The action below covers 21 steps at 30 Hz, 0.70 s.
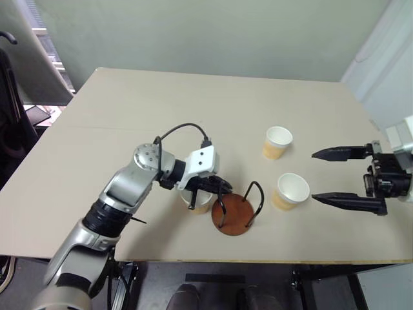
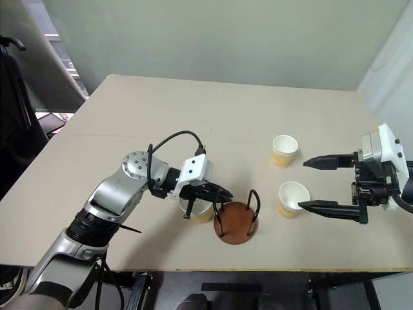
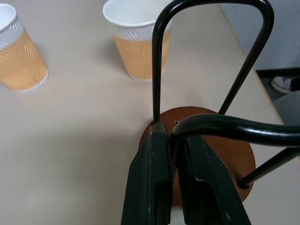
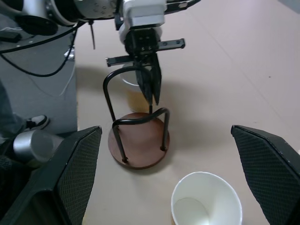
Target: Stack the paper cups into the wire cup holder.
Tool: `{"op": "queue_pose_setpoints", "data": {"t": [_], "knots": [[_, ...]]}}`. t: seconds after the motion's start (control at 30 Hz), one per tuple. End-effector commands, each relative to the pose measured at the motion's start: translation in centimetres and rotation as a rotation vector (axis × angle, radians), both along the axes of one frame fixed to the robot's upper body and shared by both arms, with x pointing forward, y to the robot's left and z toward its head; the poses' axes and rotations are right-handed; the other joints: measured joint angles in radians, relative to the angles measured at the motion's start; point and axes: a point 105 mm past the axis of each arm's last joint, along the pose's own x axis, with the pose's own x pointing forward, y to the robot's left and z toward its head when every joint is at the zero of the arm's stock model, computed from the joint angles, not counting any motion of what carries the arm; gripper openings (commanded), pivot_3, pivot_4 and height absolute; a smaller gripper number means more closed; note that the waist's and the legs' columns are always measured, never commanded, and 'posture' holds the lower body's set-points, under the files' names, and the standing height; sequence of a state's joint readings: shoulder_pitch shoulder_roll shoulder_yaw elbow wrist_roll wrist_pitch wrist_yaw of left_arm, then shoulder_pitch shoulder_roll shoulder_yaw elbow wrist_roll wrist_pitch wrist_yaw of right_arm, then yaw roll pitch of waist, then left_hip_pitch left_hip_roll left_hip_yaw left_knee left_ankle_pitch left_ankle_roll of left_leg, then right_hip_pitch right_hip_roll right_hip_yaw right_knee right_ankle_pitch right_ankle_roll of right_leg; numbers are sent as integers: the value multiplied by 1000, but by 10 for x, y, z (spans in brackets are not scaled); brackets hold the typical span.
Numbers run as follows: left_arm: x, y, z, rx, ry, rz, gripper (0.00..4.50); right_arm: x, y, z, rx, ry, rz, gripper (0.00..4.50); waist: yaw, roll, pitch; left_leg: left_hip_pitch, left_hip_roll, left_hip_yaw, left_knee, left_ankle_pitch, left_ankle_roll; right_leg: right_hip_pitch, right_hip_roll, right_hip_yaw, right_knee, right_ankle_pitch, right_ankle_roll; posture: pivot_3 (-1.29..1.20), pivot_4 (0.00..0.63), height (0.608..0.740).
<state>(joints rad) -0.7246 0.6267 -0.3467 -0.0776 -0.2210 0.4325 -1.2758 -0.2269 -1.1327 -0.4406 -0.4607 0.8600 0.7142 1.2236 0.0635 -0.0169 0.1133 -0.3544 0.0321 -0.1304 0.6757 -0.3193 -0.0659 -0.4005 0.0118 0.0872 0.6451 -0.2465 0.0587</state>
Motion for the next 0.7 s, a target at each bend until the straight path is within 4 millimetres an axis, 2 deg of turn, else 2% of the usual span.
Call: {"op": "queue_pose_setpoints", "data": {"t": [0.03,0.27,0.37,0.6,0.7], "knots": [[5,-2,1,11,-80,15,26,-2,3,8,1,-46,13,4500,0,0,0,0,0,0,0,0,0,0,0,0,0,0,0,0,150,740],[4,-5,0,0,-56,13,26,0,5,7,2,-50,10,4500,0,0,0,1,0,0,0,0,1,1,0,0,0,0,0,0,150,740],[2,-4,-1,11,-52,9,870,0,5,7,1,-52,8,4500,0,0,0,1,0,0,0,0,1,2,0,0,0,0,0,0,150,740],[7,0,-4,47,-110,30,3251,2,4,7,-1,-57,4,4500,-2,0,0,2,0,0,0,-1,1,2,0,0,0,0,0,0,150,740],[10,2,-3,41,-123,44,3251,3,4,7,-2,-56,2,4500,-2,0,0,2,0,0,0,-1,1,2,0,0,0,0,0,0,150,740]]}}
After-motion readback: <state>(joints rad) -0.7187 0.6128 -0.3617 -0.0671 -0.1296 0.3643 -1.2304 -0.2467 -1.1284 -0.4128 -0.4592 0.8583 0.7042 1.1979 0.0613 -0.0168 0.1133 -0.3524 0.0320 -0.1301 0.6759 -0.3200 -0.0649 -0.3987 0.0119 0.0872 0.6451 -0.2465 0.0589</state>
